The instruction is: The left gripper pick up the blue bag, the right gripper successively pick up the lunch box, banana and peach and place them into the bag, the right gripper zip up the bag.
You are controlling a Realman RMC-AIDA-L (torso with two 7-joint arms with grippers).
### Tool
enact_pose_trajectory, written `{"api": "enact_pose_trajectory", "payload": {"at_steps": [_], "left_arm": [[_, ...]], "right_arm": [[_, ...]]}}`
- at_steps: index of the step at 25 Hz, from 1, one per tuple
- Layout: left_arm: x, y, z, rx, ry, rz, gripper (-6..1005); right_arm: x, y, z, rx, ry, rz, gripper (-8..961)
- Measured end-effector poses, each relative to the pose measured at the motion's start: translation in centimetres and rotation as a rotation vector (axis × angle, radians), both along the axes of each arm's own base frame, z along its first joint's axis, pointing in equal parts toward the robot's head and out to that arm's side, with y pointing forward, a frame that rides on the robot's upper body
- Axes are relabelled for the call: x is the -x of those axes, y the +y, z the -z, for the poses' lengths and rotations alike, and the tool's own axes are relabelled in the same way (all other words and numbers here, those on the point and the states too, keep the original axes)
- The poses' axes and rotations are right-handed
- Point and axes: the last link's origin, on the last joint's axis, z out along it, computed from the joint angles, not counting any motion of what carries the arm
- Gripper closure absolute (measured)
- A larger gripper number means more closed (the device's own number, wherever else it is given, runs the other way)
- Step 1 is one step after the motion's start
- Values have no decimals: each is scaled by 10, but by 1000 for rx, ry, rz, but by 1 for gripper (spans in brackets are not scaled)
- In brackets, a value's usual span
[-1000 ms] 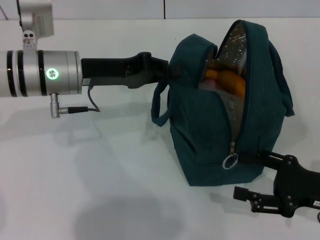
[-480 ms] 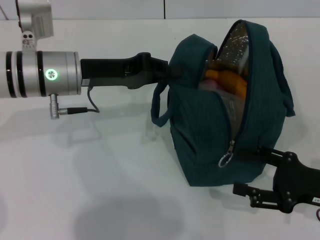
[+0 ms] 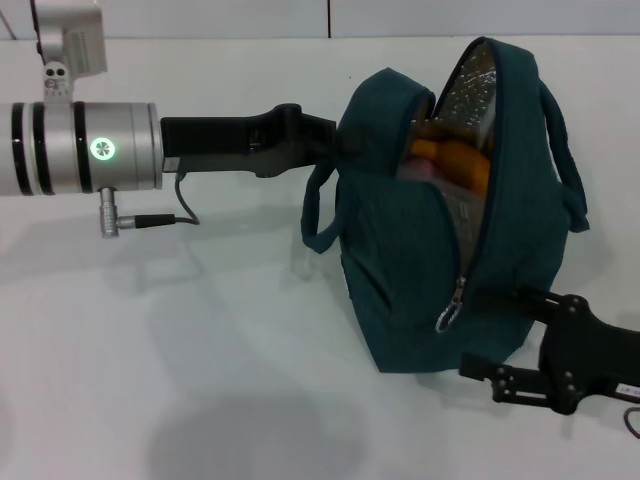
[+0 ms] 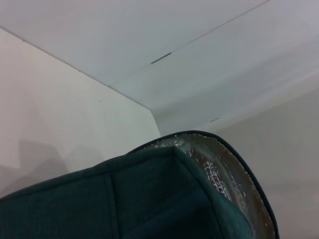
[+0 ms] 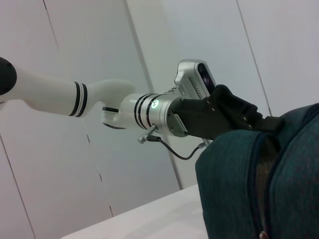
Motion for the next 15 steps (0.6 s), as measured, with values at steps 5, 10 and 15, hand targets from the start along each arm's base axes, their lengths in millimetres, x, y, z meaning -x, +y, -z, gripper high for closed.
{"api": "enact_pose_trajectory", "payload": {"at_steps": [5,10,15], "left_arm": [[0,0,0,1,-2,0,895],[-1,0,0,1,-2,2,894],[-1,0,0,0,-2,3,894]], "right_arm": [[8,5,6,27,-11,-34,142],[17,9,14,68,-16,-58,142],[14,6,14,64,-15,-45,142]]}}
